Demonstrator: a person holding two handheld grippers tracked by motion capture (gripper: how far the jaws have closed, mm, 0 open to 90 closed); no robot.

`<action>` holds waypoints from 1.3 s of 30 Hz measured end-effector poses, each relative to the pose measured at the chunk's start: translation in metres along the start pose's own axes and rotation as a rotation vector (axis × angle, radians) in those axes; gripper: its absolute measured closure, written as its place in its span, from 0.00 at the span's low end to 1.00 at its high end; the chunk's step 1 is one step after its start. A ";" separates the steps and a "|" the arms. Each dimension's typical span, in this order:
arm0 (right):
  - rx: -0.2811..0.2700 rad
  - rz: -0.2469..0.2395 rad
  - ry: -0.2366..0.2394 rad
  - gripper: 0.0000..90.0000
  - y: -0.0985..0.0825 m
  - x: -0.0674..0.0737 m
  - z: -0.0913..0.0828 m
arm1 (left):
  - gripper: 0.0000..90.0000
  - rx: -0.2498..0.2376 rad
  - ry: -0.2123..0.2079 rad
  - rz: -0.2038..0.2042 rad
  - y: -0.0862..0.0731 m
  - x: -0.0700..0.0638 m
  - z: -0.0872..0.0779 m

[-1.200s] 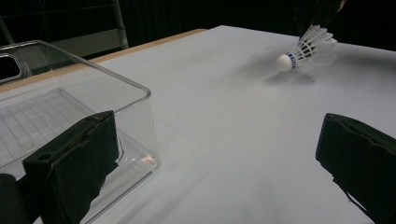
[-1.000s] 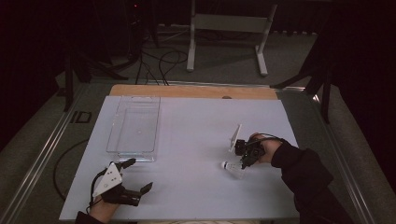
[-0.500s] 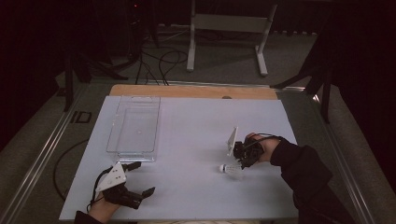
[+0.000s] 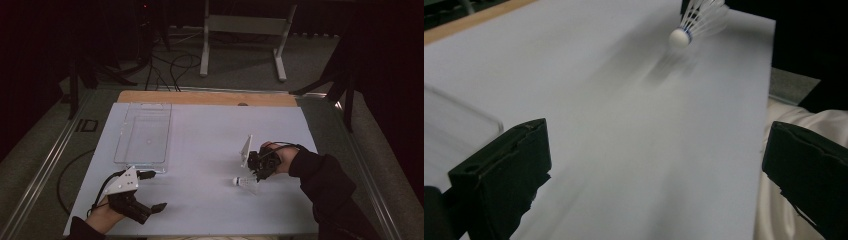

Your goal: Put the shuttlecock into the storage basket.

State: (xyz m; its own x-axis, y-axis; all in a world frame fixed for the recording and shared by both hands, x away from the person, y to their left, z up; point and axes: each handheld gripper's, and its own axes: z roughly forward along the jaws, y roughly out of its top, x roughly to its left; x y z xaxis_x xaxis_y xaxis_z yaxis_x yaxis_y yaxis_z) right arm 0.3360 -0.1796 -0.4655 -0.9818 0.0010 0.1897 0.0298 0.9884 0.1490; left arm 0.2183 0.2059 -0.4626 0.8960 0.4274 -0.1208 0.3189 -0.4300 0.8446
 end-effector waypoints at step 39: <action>0.011 -0.033 -0.012 1.00 0.014 0.006 -0.016 | 0.00 0.464 -0.247 0.280 0.131 -0.008 0.096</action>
State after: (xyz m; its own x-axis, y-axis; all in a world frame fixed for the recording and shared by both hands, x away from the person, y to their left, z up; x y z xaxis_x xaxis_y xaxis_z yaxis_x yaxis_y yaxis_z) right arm 0.3337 -0.1683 -0.4468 -0.9845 -0.0300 0.1727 -0.0048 0.9895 0.1444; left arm 0.2830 0.0697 -0.4012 0.9931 0.0739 -0.0906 0.1118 -0.8261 0.5523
